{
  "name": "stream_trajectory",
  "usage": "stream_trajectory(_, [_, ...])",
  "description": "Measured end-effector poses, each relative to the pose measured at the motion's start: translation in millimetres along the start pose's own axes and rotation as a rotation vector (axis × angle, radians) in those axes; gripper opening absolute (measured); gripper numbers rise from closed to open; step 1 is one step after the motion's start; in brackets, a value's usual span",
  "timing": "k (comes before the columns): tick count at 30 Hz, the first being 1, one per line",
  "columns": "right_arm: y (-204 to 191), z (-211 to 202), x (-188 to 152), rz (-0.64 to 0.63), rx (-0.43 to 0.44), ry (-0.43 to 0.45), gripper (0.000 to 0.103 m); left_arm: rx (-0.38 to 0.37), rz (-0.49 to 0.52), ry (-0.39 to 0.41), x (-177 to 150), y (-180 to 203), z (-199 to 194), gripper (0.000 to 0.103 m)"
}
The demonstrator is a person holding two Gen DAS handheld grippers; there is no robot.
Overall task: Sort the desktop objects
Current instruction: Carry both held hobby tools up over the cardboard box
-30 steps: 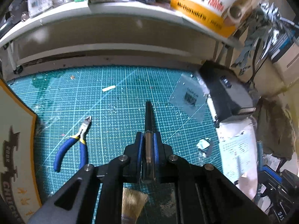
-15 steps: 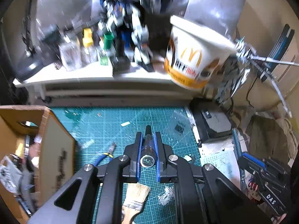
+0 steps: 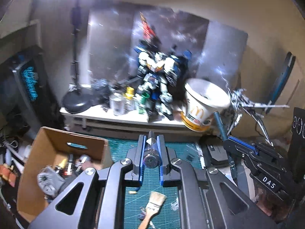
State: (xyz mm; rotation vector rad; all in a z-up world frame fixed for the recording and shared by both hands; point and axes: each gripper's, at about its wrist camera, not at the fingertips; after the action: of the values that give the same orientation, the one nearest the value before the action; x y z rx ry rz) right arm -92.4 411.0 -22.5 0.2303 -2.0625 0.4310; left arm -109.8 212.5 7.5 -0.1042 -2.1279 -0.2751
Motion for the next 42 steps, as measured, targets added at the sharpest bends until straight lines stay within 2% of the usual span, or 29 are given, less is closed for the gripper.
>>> stream_trajectory(5, [-37.1, 8.1, 16.9, -0.05, 0.081, 0.012, 0.008, 0.067, -0.027, 0.037, 9.2, -30.3, -32.6, 0.011])
stream_trajectory(12, [-84.1, 18.0, 33.8, -0.048, 0.141, 0.025, 0.008, 0.092, -0.044, 0.053, 18.3, -74.2, -53.0, 0.011])
stream_trajectory(22, [-156.4, 62.9, 29.9, -0.046, 0.125, -0.03, 0.008, 0.077, -0.052, 0.023, 18.9, -154.9, -59.2, 0.011])
stream_trajectory(31, [-209.5, 114.3, 2.4, -0.036, 0.082, -0.115, 0.008, 0.041, -0.078, -0.07, -2.5, -236.1, -43.1, 0.011])
stream_trajectory(37, [-225.3, 133.0, -14.3, 0.002, 0.048, -0.153, 0.008, 0.016, -0.077, -0.125, -11.1, -264.9, -35.5, 0.011])
stream_trajectory(42, [-231.5, 134.6, -20.1, 0.015, 0.052, -0.169, 0.008, 0.024, -0.085, -0.138, -12.9, -266.8, -34.1, 0.011])
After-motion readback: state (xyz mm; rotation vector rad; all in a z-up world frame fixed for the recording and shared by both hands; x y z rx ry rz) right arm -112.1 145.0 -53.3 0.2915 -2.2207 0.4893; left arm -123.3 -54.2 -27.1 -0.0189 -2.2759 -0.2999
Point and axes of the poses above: each gripper's, at about its wrist camera, not at the fingertips, and z roughly the way its jaws point, y to its right, x to its top, and after that the axes turned 9 degrees about y, right-handed
